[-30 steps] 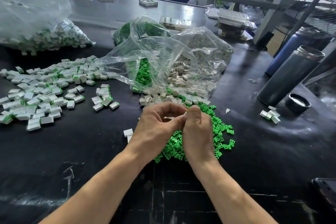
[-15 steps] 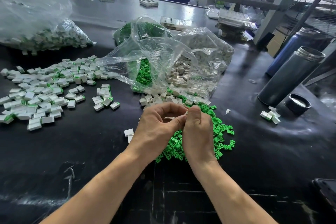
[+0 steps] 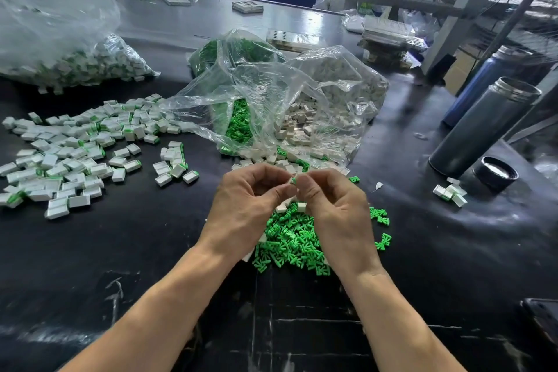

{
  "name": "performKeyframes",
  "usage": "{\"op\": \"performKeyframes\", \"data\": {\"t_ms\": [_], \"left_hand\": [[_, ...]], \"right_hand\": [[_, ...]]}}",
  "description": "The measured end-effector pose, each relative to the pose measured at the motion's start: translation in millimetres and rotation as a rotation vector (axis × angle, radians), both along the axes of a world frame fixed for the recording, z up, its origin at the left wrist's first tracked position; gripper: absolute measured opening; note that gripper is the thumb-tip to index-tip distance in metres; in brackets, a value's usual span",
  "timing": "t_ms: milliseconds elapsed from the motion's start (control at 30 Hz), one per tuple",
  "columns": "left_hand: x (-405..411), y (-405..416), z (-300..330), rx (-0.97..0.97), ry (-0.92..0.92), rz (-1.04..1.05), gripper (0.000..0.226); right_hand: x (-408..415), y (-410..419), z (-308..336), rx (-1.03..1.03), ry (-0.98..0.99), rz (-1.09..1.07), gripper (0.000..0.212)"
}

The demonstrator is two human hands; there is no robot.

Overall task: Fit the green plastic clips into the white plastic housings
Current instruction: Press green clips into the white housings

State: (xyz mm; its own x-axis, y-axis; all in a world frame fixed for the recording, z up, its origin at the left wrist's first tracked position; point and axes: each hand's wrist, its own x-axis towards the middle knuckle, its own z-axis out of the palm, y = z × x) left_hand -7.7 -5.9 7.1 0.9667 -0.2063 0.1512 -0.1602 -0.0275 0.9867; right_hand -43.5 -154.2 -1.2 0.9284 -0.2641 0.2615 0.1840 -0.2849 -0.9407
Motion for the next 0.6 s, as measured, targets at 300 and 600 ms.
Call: {"op": "performKeyframes", "data": {"t_ms": [300, 600], "left_hand": [[-1.1, 0.8, -3.7, 0.174, -0.128, 0.011, 0.019], [0.0, 9.5, 1.4, 0.430, -0.341, 0.067, 0.015]], "right_hand": [[-2.2, -0.5, 1.5, -0.025, 0.017, -0.046, 0.011], [0.5, 1.4, -3.8, -0.057, 0.040, -0.089, 0.016]]}}
